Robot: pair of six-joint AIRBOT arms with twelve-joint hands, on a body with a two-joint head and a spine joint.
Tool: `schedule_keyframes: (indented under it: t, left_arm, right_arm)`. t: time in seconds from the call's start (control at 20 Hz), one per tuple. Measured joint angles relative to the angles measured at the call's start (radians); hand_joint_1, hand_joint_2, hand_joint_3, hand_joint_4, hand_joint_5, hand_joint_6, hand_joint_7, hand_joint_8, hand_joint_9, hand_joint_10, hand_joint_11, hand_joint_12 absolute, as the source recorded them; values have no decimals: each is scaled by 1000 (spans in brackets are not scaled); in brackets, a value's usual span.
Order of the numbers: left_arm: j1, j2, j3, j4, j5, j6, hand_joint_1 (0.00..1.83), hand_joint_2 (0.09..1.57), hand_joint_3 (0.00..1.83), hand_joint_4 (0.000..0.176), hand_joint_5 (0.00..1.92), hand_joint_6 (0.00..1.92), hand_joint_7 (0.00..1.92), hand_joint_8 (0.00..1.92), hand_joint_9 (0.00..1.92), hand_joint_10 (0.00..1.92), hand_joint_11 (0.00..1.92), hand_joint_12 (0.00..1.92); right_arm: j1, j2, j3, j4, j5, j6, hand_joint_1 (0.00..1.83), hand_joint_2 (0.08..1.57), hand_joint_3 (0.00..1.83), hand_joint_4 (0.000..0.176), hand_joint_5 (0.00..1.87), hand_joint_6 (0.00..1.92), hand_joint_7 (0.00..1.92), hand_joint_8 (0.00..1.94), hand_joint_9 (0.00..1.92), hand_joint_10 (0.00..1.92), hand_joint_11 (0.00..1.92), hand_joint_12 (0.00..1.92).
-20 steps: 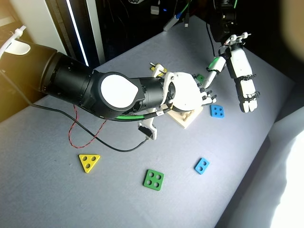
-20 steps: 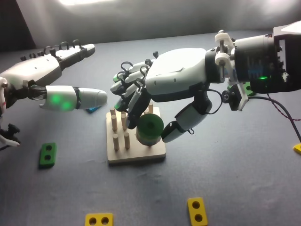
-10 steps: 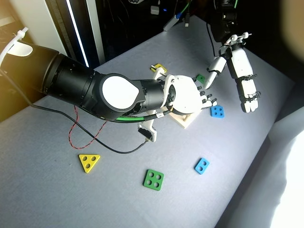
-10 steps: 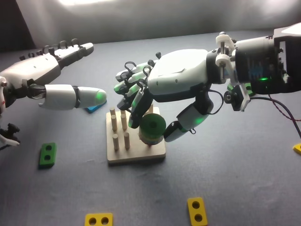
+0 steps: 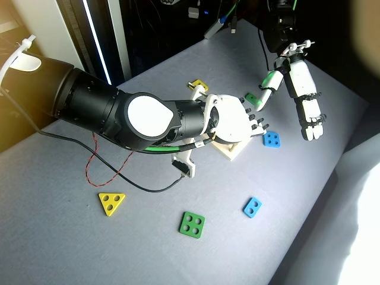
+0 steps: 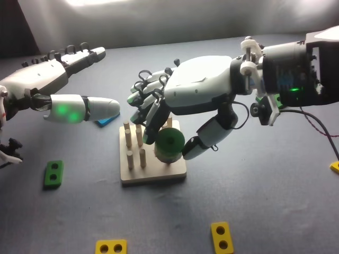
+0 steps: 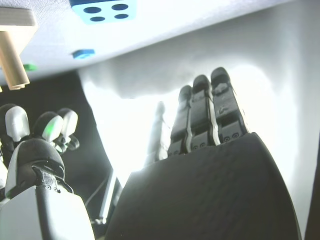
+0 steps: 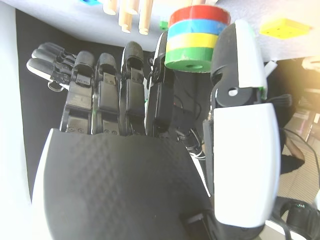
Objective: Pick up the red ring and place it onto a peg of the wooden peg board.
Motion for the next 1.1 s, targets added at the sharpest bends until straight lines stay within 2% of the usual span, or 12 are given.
schedule_keyframes:
  t: [0.1, 0.15, 0.25, 0.45, 0.6, 0.75, 0.8, 0.85, 0.9, 0.95, 1.0, 1.1]
  left_arm:
    - [0, 0, 0, -3, 0, 0, 280, 919, 0, 145, 0, 0, 0, 0, 0, 0, 0, 0]
    - [0, 0, 0, -7, -2, 0, 273, 918, 0, 155, 0, 0, 0, 0, 0, 0, 0, 0]
    - [0, 1, 0, -6, -8, 0, 272, 919, 0, 158, 0, 0, 0, 0, 0, 0, 0, 0]
    - [0, 1, 0, -8, -14, 0, 288, 922, 1, 156, 0, 0, 0, 0, 0, 0, 0, 0]
    - [-1, 1, 0, -8, -14, 0, 301, 927, 2, 148, 0, 0, 0, 0, 0, 0, 0, 0]
    - [-1, 1, 0, -9, -14, 0, 290, 929, 2, 145, 0, 0, 0, 0, 0, 0, 0, 0]
    - [-2, 1, 0, -9, -14, 0, 286, 919, 0, 157, 0, 0, 0, 0, 0, 0, 0, 0]
    - [-2, 1, 0, -9, -14, 0, 298, 916, 0, 157, 0, 0, 0, 0, 0, 0, 0, 0]
    - [-2, 1, 0, -9, -14, 0, 298, 924, 1, 152, 0, 0, 0, 0, 0, 0, 0, 0]
    - [-2, 1, 0, -9, -14, 0, 292, 922, 0, 154, 0, 0, 0, 0, 0, 0, 0, 0]
    - [-2, 1, 0, -9, -14, 0, 280, 924, 1, 153, 0, 0, 0, 0, 0, 0, 0, 0]
    - [-2, 1, 0, -9, -14, 0, 291, 926, 1, 147, 0, 0, 0, 0, 0, 0, 0, 0]
  right_arm:
    - [0, -2, 0, -1, 0, 0, 1161, 1100, 0, 0, 1005, 957, 444, 4, 160, 4, 0, 550]
    - [-2, -4, 4, -1, 0, 0, 1164, 1097, 0, 0, 1011, 947, 455, 4, 164, 3, 0, 545]
    - [-7, -7, 4, 0, -3, 0, 1163, 1097, 0, 0, 1011, 945, 460, 5, 163, 2, 0, 536]
    - [-7, -12, 5, -2, 1, 0, 1158, 1106, 2, 0, 989, 981, 458, 2, 163, 2, 0, 515]
    - [-7, -15, 10, -2, 3, 0, 1141, 1099, 0, 0, 1010, 951, 464, 1, 171, 2, 0, 543]
    - [-7, -15, 10, -2, 1, 0, 1138, 1100, 0, 0, 1007, 957, 471, 2, 187, 5, 0, 630]
    - [-7, -16, 10, -2, 1, 0, 1039, 1153, 11, 27, 874, 1154, 430, 16, 165, 7, 0, 671]
    - [-7, -16, 10, -2, 1, 0, 958, 1066, 0, 34, 526, 1050, 400, 6, 154, 3, 0, 588]
    - [-9, -16, 10, -2, 1, -2, 815, 1003, 0, 72, 228, 871, 305, 0, 113, 1, 0, 220]
    - [-11, -16, 10, -2, -1, -1, 777, 967, 0, 88, 153, 720, 257, 0, 90, 0, 0, 43]
    - [-11, -16, 10, -2, -1, -2, 790, 922, 0, 97, 142, 498, 221, 3, 78, 6, 0, 8]
    - [-11, -16, 10, -1, 0, -2, 781, 883, 0, 95, 169, 203, 203, 4, 79, 3, 8, 8]
